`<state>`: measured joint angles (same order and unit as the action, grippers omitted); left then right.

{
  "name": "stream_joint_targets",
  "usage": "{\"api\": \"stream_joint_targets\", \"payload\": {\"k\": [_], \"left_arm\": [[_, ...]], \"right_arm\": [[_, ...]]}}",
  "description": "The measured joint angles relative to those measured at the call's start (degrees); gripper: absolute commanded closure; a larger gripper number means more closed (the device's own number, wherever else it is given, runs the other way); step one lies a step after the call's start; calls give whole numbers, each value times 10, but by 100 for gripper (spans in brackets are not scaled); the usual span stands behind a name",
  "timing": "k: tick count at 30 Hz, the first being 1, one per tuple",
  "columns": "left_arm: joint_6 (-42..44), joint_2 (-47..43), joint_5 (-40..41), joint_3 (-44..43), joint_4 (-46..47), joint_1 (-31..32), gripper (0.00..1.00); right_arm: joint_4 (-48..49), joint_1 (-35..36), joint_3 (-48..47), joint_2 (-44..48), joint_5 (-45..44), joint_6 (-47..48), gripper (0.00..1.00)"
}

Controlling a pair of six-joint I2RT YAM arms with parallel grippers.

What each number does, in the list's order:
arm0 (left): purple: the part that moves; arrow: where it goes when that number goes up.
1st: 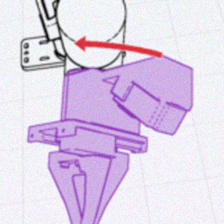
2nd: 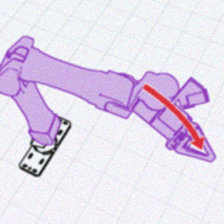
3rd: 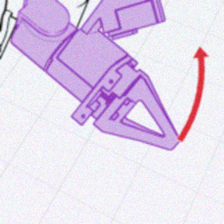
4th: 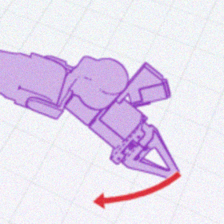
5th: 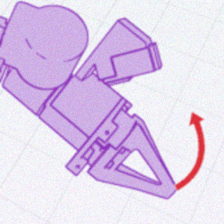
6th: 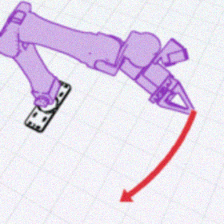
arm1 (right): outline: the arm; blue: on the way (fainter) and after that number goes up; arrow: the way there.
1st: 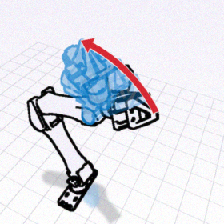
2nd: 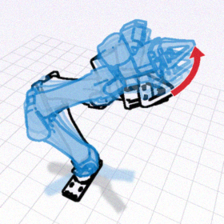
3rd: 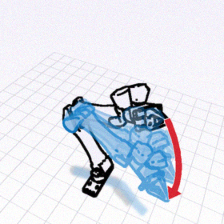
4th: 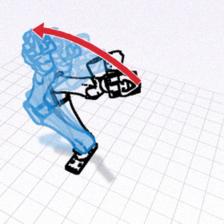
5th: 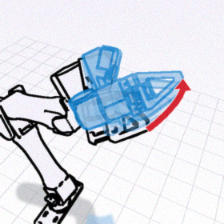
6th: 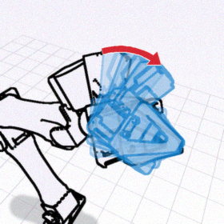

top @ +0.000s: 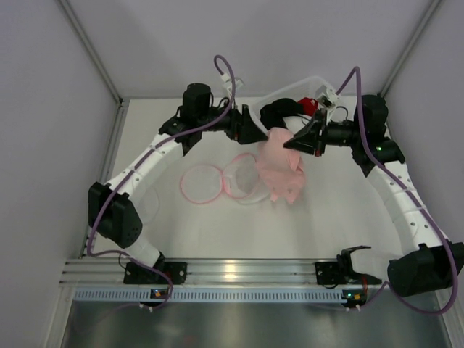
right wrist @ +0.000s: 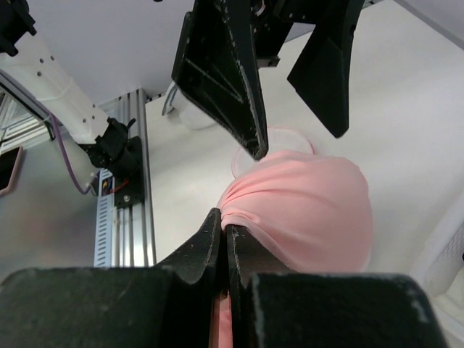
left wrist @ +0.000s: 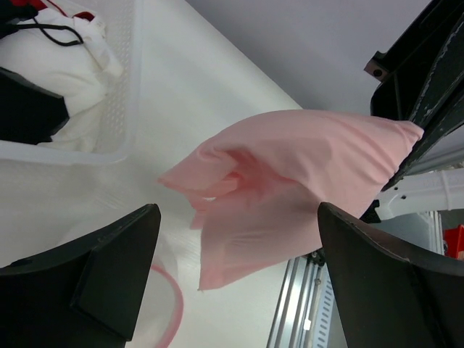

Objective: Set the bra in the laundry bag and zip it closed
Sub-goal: Place the bra in the laundry bag.

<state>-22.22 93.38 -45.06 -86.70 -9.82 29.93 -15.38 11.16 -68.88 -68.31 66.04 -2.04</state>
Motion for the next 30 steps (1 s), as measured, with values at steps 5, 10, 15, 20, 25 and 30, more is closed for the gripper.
{"api": "stream_joint_targets", "payload": {"k": [5,10,15,20,25,30], "left_arm": [[61,-47,-41,54,-12,-49,4],[141,-93,-52,93,-15,-57,5],[170,-73,-87,90,-15,-50,11],[188,-40,-105,83,-19,-23,26],[197,-38,-126,78,-22,10,48],[177,-39,-140,79,6,18,86]], "right_arm": [[-29,0,0,0,20,33,100],[-35,0,0,0,47,48,100],[-37,1,-3,-1,62,56,100],[-41,5,-7,-2,61,60,100],[-42,5,-7,-3,56,61,100],[-41,5,-7,-10,43,61,100]]}}
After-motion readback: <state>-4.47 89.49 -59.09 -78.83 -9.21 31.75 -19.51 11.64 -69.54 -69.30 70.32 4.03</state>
